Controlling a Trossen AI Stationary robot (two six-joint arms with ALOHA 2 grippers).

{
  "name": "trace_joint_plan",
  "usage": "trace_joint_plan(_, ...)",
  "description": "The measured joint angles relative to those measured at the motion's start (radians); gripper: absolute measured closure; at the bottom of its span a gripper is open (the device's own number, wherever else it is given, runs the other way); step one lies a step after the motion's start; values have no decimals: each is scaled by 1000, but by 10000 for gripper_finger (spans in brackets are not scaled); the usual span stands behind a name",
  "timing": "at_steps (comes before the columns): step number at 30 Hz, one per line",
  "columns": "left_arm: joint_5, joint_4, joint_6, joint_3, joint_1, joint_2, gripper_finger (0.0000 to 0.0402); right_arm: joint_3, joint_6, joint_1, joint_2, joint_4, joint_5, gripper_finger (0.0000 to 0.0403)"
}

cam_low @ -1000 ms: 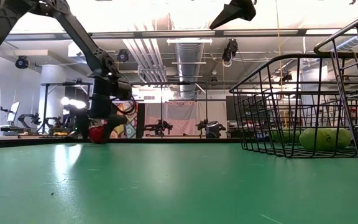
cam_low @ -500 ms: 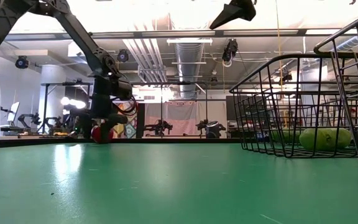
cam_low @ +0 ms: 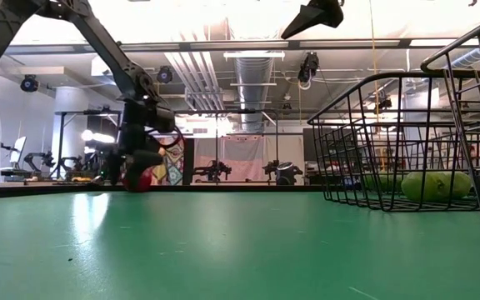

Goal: Sort produce into baskets
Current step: Put the tomato into the gold wire basket

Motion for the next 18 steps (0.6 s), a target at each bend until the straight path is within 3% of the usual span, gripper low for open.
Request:
trace_joint_plan(9,-11,-37,97,3,2,2,76,0,8,0,0,1,1,29)
trace_joint_plan(18,-33,-43,178,50,2,1,70,0,58,0,0,1,26,29)
